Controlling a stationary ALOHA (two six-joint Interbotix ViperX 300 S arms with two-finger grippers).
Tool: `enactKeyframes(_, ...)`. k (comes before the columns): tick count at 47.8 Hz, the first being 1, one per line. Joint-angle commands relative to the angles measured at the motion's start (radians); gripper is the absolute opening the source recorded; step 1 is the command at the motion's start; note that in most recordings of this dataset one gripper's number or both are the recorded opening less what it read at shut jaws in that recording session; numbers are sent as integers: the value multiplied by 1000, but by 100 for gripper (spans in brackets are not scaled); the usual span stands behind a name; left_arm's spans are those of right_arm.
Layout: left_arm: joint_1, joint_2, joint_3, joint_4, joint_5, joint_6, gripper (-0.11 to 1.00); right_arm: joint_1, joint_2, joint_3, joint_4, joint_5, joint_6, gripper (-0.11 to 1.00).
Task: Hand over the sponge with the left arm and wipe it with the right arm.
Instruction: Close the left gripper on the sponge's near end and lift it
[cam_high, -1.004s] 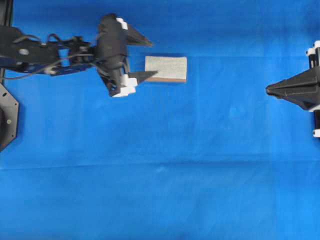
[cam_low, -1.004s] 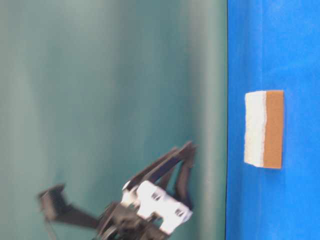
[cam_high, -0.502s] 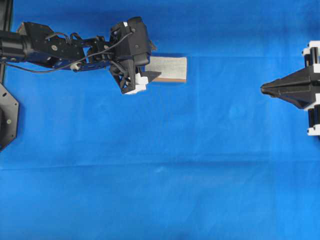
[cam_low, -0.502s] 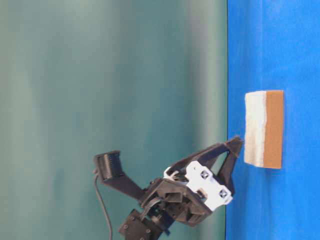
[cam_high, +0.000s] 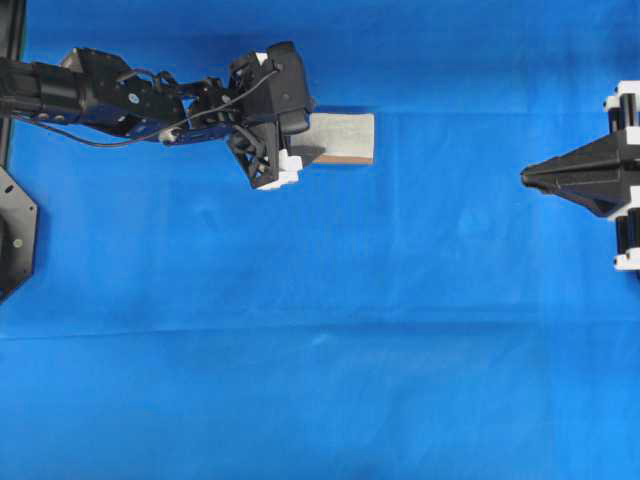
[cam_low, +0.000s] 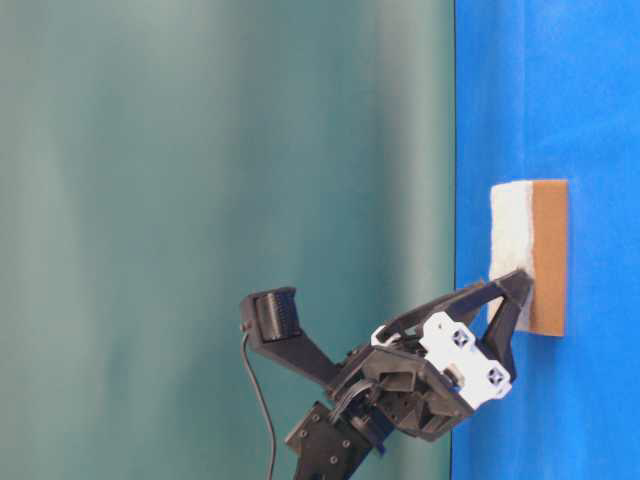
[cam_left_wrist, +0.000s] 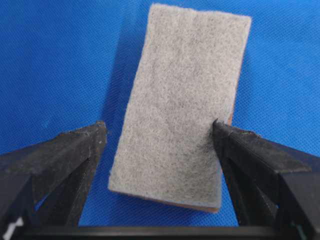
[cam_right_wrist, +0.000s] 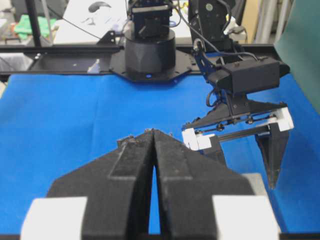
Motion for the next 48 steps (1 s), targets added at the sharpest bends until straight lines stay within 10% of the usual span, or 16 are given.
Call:
enactKeyframes(1, 8, 0, -21, 3, -6, 2, 94, -2, 6, -15, 2, -5, 2, 0)
enactKeyframes(30, 8, 26, -28, 0, -3, 0, 93, -9, 9, -15, 2, -5, 2, 0)
enactKeyframes(41, 12, 23, -32, 2, 11, 3, 48, -9, 8, -15, 2, -8, 2, 0)
enactKeyframes(48, 20, 15, -35, 2, 32, 3, 42, -9, 8, -17, 2, -6, 2, 0)
